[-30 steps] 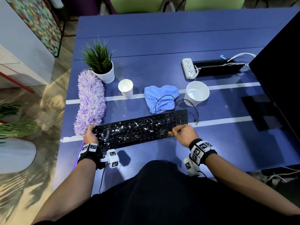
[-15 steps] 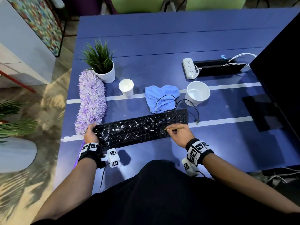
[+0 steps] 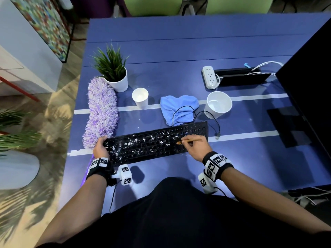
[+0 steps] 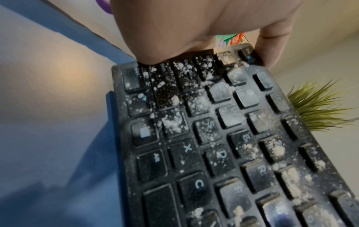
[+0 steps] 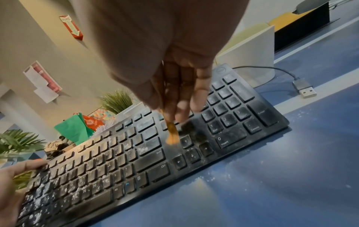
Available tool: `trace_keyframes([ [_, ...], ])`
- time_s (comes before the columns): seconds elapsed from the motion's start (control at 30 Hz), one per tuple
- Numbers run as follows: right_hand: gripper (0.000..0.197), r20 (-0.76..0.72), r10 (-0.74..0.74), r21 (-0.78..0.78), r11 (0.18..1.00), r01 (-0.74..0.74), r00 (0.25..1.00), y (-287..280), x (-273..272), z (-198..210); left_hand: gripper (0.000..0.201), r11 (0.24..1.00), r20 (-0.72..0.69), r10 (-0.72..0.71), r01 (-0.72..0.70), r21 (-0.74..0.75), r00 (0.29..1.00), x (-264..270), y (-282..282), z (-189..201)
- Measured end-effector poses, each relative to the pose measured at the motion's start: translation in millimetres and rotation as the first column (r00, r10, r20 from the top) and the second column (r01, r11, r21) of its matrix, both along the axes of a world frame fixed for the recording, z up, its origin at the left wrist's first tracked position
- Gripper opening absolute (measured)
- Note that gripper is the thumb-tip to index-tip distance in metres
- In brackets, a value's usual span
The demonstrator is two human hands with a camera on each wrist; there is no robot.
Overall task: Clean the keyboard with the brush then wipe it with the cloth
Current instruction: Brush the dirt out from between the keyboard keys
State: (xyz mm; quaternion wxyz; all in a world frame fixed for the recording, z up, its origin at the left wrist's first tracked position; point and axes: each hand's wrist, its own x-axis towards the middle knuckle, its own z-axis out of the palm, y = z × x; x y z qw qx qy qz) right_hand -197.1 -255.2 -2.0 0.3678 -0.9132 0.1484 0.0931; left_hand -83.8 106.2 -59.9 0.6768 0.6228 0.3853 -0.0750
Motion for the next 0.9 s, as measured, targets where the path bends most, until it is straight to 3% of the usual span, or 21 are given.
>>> trace_keyframes([
  [0.1,0.027,-0.140,0.034,-0.017,0.999,-0.036,0.990,-3.3,-4.8,-3.9,0.029,1.000,-0.014,-0.012,0.012,0.012,1.000,-1.5,-3.6,7.9],
  [0.2,0.023,-0.053,-0.052,-0.006,0.999,0.052,0.997,-6.2,-5.5,-5.3,0.030,0.999,-0.016,-0.036,0.037,0.024,0.999,-3.1,-4.4,9.4],
  [0.3,0.022,-0.101,-0.037,-0.048,0.998,0.032,0.994,-6.6,-7.6,1.3,0.031,0.999,-0.015,-0.037,0.038,0.015,0.999,-3.1,-3.1,7.7],
  [0.37,0.020,-0.057,-0.098,-0.022,0.995,0.097,0.994,-9.5,-10.3,5.8,0.031,0.999,-0.019,-0.042,0.042,0.016,0.999,0.1,2.3,-5.4],
  [0.5,0.023,-0.122,0.015,-0.041,0.999,-0.021,0.992,-15.2,-16.3,2.4,0.032,0.999,-0.011,-0.043,0.043,0.005,0.999,7.1,18.0,-34.3],
  [0.6,0.016,-0.031,-0.119,-0.031,0.992,0.118,0.992,-18.5,-17.6,2.8,0.033,0.999,-0.030,-0.050,0.051,0.012,0.998,4.1,8.2,-15.9],
  [0.73,0.023,-0.152,0.036,-0.018,0.999,-0.039,0.988,-14.7,-16.0,11.9,0.030,0.998,-0.018,-0.048,0.049,0.033,0.999,1.4,3.5,-7.2],
  [0.83,0.019,-0.056,-0.146,-0.073,0.987,0.142,0.988,-20.3,-16.5,8.1,0.032,0.999,-0.013,-0.035,0.036,0.013,0.999,4.6,8.0,-21.1],
  [0.9,0.027,-0.173,-0.098,-0.110,0.991,0.079,0.980,-21.8,-16.6,6.9,0.032,1.000,-0.003,-0.021,0.022,0.005,1.000,-2.4,-3.4,1.6],
])
